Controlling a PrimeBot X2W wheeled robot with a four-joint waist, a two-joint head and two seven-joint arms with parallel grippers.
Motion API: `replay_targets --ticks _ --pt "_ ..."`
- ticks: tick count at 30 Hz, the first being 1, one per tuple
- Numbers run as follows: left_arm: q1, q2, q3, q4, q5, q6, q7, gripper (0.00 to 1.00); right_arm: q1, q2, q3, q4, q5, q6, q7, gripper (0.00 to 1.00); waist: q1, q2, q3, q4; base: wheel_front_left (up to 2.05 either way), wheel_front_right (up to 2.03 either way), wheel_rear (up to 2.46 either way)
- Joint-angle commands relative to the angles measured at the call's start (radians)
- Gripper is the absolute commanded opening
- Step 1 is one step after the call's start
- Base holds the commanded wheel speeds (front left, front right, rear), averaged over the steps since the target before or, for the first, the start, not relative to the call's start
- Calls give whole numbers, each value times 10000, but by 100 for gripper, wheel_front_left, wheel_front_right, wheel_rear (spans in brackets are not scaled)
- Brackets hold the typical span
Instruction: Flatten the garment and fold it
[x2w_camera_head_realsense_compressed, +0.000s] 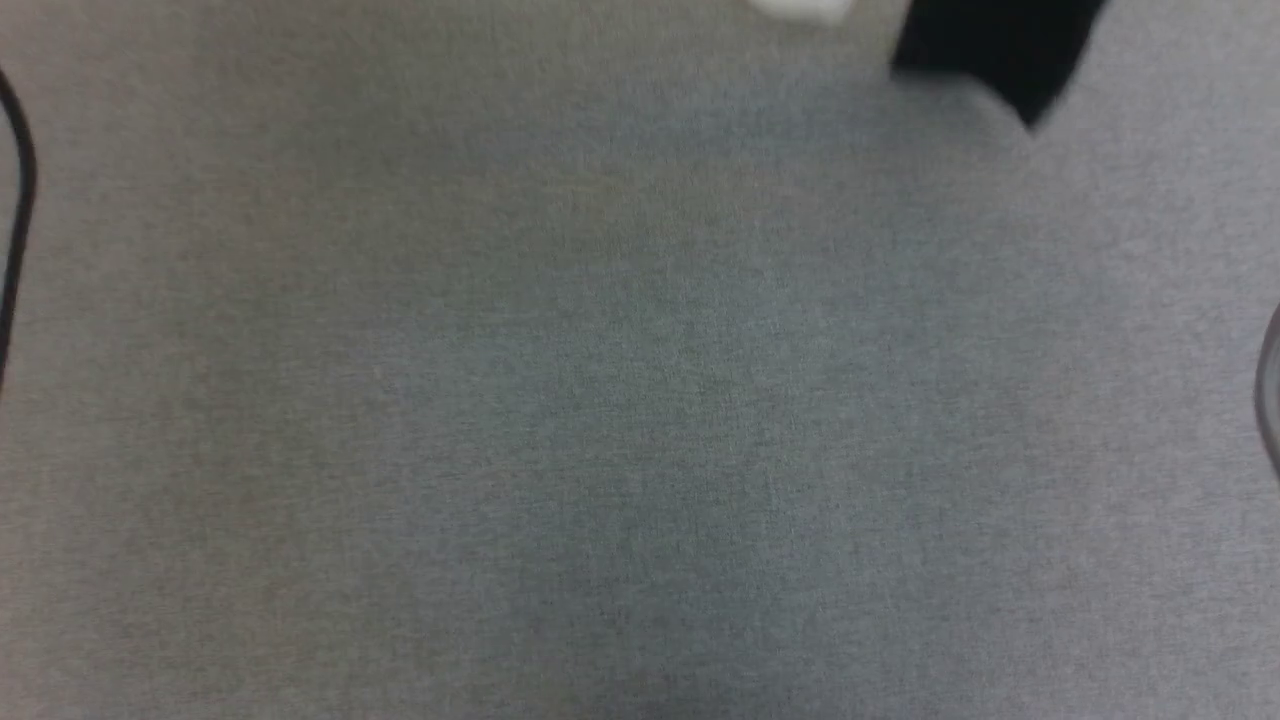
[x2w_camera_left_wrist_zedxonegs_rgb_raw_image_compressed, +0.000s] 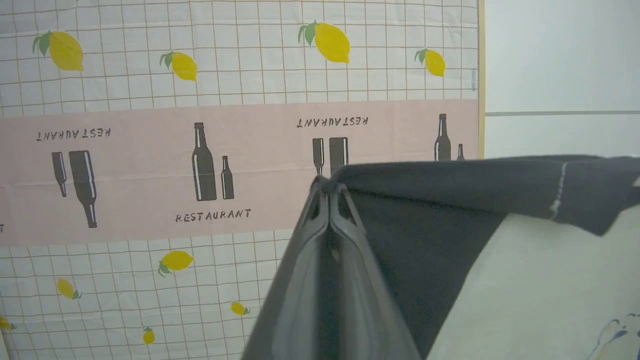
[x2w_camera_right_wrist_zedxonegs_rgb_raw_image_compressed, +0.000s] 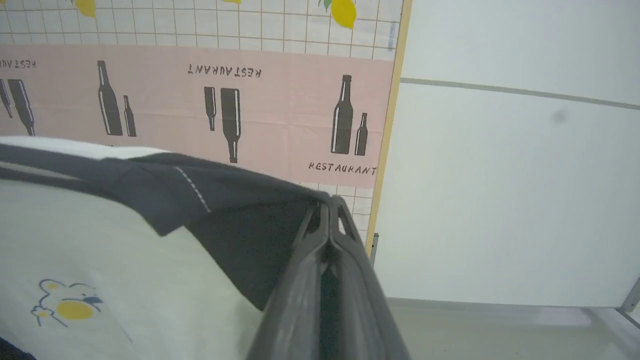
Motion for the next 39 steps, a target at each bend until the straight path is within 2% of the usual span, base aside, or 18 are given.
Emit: replay_targets --ticks 1,5,13,19,21,25,33,39 --pt "-258 293 218 163 105 270 -364 0 -293 -171 -156 71 -274 -27 -393 0 -1 0 644 -88 0 0 0" --pt "-449 243 511 539 -4 420 -1182 0 -763 -135 -198 446 -500 -27 -1134 0 -1 0 917 -18 0 0 0" --pt "77 7 652 1339 -425 -141 -2106 0 -423 -126 226 1381 251 -27 -1651 0 -1 0 1111 298 0 0 0" --pt "1327 -168 1016 1581 -994 -811 -2457 0 1323 -130 1206 1303 1587 -27 -1850 0 -1 0 707 546 0 0 0" --pt "1969 -183 1007 1489 -1022 -1071 -2498 0 2090 -293 1461 1032 2113 -27 -1883 0 -1 0 460 660 0 0 0" --pt "3606 -249 1290 900 -1210 -1270 -2530 0 3955 -839 1844 279 3284 -27 -1931 0 -1 0 -231 872 0 0 0" --pt "8595 -885 1967 -1181 -1954 -952 -2449 0 8479 -1597 2349 -1743 4915 -27 -1417 0 -1 0 -1970 1109 0 0 0" --pt "12696 -1214 1821 -2930 -2537 -126 -1452 0 11755 -1828 1833 -3114 5340 -27 -631 0 -1 0 -3009 1165 0 0 0"
